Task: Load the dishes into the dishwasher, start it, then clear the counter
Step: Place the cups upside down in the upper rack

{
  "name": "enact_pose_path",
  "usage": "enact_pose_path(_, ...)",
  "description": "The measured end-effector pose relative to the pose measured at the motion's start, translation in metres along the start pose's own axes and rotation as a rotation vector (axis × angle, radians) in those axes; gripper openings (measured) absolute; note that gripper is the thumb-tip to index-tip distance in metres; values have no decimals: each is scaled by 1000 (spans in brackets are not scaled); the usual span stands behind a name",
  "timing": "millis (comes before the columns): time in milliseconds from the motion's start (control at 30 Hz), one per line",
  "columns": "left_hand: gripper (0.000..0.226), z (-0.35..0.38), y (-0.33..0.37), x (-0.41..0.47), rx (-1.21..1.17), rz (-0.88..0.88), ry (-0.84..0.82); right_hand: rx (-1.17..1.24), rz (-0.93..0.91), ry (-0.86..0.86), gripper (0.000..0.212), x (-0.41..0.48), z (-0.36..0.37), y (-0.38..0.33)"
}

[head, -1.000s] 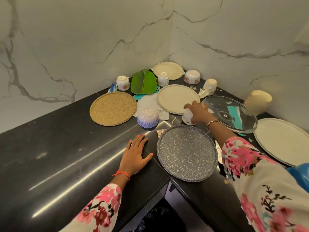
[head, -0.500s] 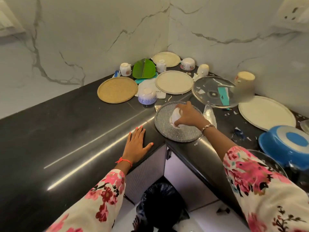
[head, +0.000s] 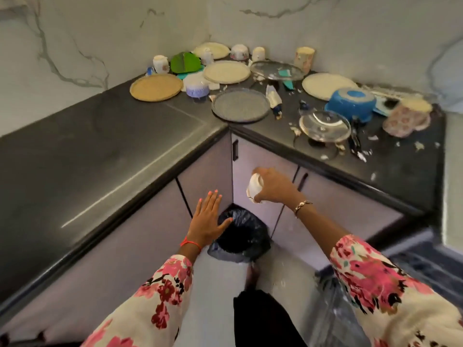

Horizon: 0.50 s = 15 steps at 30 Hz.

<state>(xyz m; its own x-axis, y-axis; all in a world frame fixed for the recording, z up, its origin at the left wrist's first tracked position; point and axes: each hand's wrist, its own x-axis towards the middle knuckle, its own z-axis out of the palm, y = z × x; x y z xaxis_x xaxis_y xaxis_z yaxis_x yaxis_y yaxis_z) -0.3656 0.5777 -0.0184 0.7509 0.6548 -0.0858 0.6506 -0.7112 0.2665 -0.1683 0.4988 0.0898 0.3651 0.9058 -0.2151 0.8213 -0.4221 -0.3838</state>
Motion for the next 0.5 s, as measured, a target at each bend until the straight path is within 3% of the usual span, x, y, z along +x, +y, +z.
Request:
enact_pose_path(267, 75, 67, 57, -179, -39, 160, -124, 115, 257, -124, 73, -206, 117, 25)
enact_pose_path(500, 72, 109, 121, -253, -24, 320, -259, 203, 460, -126, 78, -336, 169, 64)
